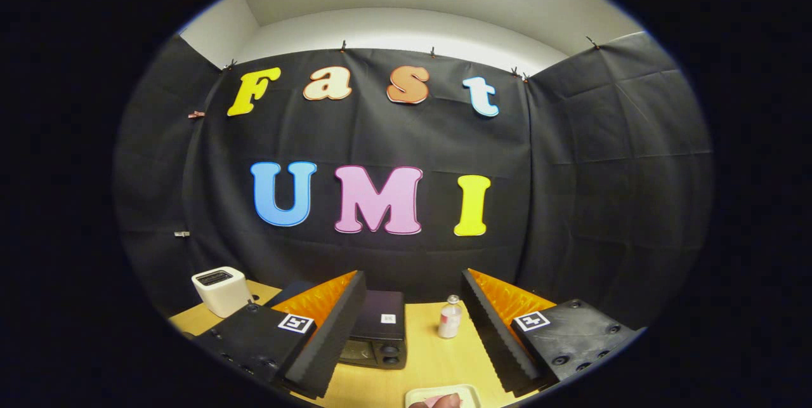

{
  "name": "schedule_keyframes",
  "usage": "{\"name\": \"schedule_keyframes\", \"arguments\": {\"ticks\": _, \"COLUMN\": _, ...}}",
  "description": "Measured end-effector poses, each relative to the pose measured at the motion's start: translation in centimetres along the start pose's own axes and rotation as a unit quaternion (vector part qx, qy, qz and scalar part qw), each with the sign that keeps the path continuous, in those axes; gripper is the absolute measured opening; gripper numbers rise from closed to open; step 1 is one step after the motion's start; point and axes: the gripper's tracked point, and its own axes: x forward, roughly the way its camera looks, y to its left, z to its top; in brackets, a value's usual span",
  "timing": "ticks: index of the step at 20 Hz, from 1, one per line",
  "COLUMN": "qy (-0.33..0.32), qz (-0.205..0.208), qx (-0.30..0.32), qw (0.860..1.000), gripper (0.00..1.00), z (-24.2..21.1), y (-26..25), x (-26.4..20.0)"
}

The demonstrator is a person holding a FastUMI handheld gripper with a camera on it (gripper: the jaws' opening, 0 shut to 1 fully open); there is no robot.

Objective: Open the toaster oven, put the food inside, and close the toaster oven door.

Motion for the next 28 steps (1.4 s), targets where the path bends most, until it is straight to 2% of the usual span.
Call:
{"name": "schedule_keyframes", "arguments": {"ticks": 5, "qy": 0.001, "qz": 0.028, "qx": 0.025, "qw": 0.999, "gripper": 0.98, "z": -2.0, "y": 7.4, "x": 2.2}}
{"name": "schedule_keyframes", "arguments": {"ticks": 10, "qy": 0.049, "qz": 0.037, "qx": 0.023, "qw": 0.998, "gripper": 0.99, "z": -8.0, "y": 12.5, "x": 4.9}}
{"name": "schedule_keyframes", "arguments": {"ticks": 20, "qy": 0.155, "qz": 0.033, "qx": 0.008, "qw": 0.987, "gripper": 0.99, "z": -20.0, "y": 17.1, "x": 8.7}}
{"name": "schedule_keyframes", "arguments": {"ticks": 28, "qy": 0.223, "qz": 0.005, "qx": 0.016, "qw": 0.975, "gripper": 0.99, "z": -25.7, "y": 17.2, "x": 10.0}}
